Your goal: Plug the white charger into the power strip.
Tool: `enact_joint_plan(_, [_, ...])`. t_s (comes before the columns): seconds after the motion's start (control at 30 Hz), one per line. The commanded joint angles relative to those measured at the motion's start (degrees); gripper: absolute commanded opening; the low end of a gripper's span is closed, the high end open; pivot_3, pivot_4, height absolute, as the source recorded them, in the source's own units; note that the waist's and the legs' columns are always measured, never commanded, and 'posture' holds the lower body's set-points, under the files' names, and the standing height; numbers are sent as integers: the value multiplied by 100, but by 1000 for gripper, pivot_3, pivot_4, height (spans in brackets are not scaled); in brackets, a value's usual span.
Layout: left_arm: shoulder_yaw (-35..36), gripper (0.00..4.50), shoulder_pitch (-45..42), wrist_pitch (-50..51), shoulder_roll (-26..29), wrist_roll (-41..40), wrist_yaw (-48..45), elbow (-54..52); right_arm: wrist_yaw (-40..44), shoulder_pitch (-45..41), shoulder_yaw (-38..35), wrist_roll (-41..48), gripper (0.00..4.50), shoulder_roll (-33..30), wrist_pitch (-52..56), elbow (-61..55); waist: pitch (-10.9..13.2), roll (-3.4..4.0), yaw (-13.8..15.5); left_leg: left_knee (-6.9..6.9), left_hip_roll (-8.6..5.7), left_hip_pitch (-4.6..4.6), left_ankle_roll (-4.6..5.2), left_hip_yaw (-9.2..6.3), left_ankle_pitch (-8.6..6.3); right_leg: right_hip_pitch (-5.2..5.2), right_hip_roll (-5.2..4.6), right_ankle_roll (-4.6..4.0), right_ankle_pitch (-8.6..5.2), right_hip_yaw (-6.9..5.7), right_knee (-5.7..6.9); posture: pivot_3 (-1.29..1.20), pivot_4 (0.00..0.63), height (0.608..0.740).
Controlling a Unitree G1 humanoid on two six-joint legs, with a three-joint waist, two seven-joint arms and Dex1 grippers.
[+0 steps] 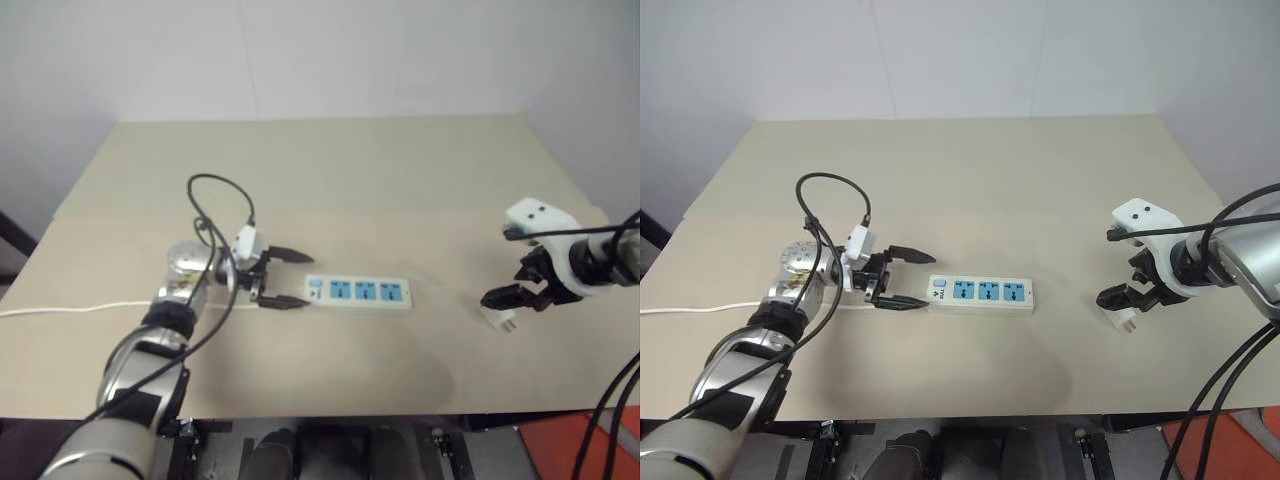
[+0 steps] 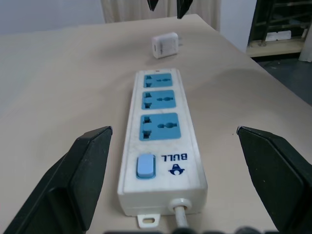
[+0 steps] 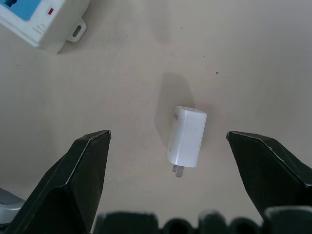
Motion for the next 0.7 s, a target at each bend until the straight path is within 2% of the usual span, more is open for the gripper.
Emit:
enact_joint_plan(0.03, [-169,4482,-247,-300,28,1,-23,188,-24,-45,-118,-105,4500,-52,-107,-82,0,0,3,2,0,0,0,0,0,0,0,0,0,0,2,0,150,740])
enact_joint_plan(0.47, [-604,4482,-631,-826,-245,107,-23,1112,-10,-80,-62,-105,4500,-92,-73,-130,0,0,-2,21,-3,-6,3,1,-2,-1,0,1,0,0,14,0,150,740])
enact_joint_plan(0.7, [-140,4482,-750,-1131,-562,492,-23,1802,-14,7,-197,-26,4500,-134,-3,-294,1,-1,4,24,-5,-8,4,2,-2,-1,0,1,0,-1,16,0,150,740])
